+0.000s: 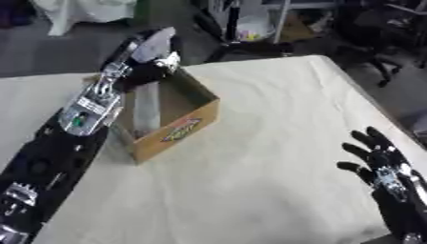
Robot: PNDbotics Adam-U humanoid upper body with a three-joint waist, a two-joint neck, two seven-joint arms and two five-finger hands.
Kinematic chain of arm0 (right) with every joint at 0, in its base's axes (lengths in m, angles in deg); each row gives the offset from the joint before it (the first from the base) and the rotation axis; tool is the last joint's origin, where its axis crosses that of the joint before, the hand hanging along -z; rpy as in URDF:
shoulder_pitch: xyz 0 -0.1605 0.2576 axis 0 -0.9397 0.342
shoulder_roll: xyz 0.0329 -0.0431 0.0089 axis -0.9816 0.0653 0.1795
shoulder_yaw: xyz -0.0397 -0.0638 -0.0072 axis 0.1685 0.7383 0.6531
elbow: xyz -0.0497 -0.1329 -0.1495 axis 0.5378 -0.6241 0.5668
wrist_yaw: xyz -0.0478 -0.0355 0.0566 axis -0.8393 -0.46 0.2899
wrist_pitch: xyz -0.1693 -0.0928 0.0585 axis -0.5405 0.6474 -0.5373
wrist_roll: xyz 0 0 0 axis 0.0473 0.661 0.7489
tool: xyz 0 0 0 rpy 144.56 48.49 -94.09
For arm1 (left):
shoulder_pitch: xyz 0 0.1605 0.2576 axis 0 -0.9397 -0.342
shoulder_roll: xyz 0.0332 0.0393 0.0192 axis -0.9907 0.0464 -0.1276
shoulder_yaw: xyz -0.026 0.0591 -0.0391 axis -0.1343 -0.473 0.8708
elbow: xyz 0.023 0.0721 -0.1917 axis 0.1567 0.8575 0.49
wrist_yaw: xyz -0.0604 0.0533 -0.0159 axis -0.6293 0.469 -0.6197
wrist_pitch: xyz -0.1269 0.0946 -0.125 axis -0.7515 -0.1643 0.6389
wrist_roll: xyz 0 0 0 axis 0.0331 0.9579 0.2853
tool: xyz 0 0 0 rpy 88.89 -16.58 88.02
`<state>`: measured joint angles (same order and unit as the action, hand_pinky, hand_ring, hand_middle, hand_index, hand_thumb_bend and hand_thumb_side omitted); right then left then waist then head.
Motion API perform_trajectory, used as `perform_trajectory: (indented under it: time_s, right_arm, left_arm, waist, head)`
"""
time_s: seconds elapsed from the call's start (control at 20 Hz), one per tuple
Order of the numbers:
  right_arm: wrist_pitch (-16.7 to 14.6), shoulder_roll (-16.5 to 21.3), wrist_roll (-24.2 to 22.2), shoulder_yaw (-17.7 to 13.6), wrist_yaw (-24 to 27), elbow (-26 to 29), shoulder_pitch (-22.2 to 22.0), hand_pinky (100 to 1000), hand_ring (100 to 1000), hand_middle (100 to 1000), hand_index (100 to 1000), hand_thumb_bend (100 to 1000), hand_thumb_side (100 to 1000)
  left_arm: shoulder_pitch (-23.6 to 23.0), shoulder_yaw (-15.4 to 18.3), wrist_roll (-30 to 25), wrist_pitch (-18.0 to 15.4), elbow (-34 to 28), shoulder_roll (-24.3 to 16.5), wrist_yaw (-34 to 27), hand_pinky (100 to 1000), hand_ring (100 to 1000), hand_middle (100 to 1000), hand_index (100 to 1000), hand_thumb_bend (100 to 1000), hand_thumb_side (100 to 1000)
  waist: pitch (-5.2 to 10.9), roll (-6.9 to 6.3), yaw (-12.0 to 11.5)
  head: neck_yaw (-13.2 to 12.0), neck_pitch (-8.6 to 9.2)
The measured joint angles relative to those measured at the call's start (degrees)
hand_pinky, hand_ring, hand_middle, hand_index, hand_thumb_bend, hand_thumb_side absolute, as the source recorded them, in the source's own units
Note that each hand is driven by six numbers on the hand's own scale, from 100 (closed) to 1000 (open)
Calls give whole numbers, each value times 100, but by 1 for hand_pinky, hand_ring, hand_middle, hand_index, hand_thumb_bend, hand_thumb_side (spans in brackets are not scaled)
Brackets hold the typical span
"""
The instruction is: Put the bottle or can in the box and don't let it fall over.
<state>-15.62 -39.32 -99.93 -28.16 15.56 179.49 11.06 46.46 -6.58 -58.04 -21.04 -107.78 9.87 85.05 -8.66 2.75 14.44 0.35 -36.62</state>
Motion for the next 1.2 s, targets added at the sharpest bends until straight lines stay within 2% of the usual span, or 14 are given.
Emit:
perform_trajectory:
  time_s: [0.15, 0.35, 0.55, 0.75, 0.9, 1.1, 1.2]
  right_arm:
    - [-7, 0, 12, -9, -3, 0, -4, 738, 902, 928, 1000, 100, 547]
    - [-17, 0, 40, -42, -13, 0, -11, 738, 902, 928, 1000, 100, 546]
    - [-21, 1, 84, -83, -39, 0, -54, 739, 902, 928, 1000, 100, 547]
    - [-20, 2, 126, -118, -58, 0, -64, 739, 902, 928, 1000, 100, 548]
    - [-24, 5, 143, -145, -62, 0, -104, 739, 902, 928, 1000, 100, 547]
    - [-29, 7, 166, -160, -72, 0, -108, 740, 902, 928, 1000, 100, 548]
    - [-30, 8, 167, -176, -72, 0, -113, 739, 901, 927, 1000, 100, 548]
  left_arm:
    - [-208, -29, -46, -21, -277, -170, 416, 620, 1000, 914, 864, 536, 649]
    - [-610, -24, -22, 64, -833, -518, 713, 650, 1000, 951, 876, 574, 681]
    - [-1235, 98, 202, 234, -1638, -956, 700, 654, 1000, 958, 876, 574, 676]
    - [-2075, 451, 642, 370, -2632, -1396, 446, 639, 1000, 951, 864, 549, 663]
    - [-2771, 809, 1037, 467, -3333, -1563, 281, 630, 1000, 946, 861, 535, 663]
    - [-3648, 1299, 1504, 540, -4013, -1549, 263, 608, 1000, 939, 855, 512, 651]
    - [-4041, 1552, 1776, 565, -4233, -1410, 289, 594, 1000, 937, 852, 499, 649]
  waist:
    - [2, -29, -71]
    - [35, -72, -181]
    - [52, -100, -321]
    - [55, -116, -517]
    - [55, -97, -726]
    - [55, -76, -977]
    - [55, -48, -1076]
  head:
    - [48, 0]
    - [128, -1]
    - [200, -4]
    - [262, -9]
    - [284, -9]
    - [284, -15]
    - [276, -55]
